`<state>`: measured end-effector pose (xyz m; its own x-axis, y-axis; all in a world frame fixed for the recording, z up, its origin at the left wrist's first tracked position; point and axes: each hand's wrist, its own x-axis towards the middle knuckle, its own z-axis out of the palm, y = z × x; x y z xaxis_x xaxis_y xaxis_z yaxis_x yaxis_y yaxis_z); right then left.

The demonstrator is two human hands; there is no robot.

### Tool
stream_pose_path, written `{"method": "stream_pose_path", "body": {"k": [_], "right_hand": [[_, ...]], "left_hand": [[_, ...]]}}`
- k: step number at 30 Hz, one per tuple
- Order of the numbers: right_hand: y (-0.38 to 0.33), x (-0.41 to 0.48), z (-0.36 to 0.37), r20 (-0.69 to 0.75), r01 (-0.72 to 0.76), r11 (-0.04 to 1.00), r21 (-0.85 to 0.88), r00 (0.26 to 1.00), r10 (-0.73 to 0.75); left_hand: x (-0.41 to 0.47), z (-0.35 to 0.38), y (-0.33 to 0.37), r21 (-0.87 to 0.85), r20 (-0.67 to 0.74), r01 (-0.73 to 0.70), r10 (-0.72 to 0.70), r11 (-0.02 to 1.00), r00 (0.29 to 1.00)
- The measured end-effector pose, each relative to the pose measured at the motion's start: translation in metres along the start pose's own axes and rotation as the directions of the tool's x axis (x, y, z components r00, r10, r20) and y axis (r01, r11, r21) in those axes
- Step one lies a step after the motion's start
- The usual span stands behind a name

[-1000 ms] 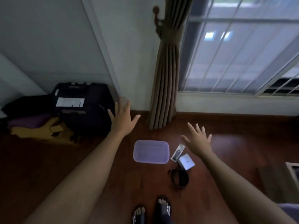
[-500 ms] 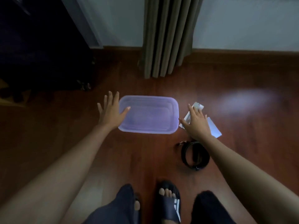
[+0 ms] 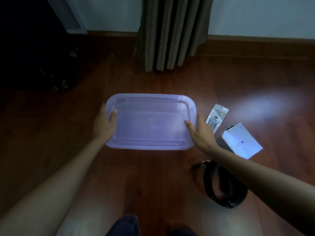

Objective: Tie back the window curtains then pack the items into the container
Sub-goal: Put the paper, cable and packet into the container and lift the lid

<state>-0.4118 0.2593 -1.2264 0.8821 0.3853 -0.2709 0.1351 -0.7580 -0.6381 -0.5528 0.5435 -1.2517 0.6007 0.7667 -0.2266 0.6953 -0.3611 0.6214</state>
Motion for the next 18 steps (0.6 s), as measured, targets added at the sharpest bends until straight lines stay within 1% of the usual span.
{"method": "stream_pose_path", "body": {"k": [3, 6, 11, 13, 15, 18], "right_hand": [[-0.007, -0.003, 0.007, -0.029, -0.04, 0.998, 0.04, 0.999, 0.041], [-0.014, -0.003, 0.011, -0.056, -0.048, 0.997, 0.063, 0.997, 0.052], [-0.027, 0.002, 0.005, -0.101, -0.025, 0.999, 0.022, 0.994, 0.027], [-0.04, 0.002, 0.003, -0.134, 0.027, 1.0, 0.011, 0.991, -0.025], [-0.063, 0.004, 0.006, -0.151, 0.114, 0.993, 0.024, 0.982, -0.109], [-0.115, 0.009, 0.028, -0.141, 0.273, 0.962, 0.009, 0.953, -0.269]], "left_hand": [[-0.003, 0.002, -0.002, -0.072, -0.049, 0.007, -0.011, 0.997, 0.999], [-0.003, 0.0, -0.002, -0.091, -0.069, 0.017, -0.024, 0.996, 0.997], [-0.009, -0.008, 0.004, -0.163, -0.112, -0.022, 0.004, 0.986, 0.994], [-0.01, -0.022, 0.004, -0.189, -0.15, -0.045, 0.016, 0.981, 0.988], [-0.01, -0.043, -0.003, -0.215, -0.2, -0.051, 0.007, 0.975, 0.98], [-0.017, -0.082, -0.036, -0.285, -0.29, -0.015, -0.072, 0.958, 0.954]]}}
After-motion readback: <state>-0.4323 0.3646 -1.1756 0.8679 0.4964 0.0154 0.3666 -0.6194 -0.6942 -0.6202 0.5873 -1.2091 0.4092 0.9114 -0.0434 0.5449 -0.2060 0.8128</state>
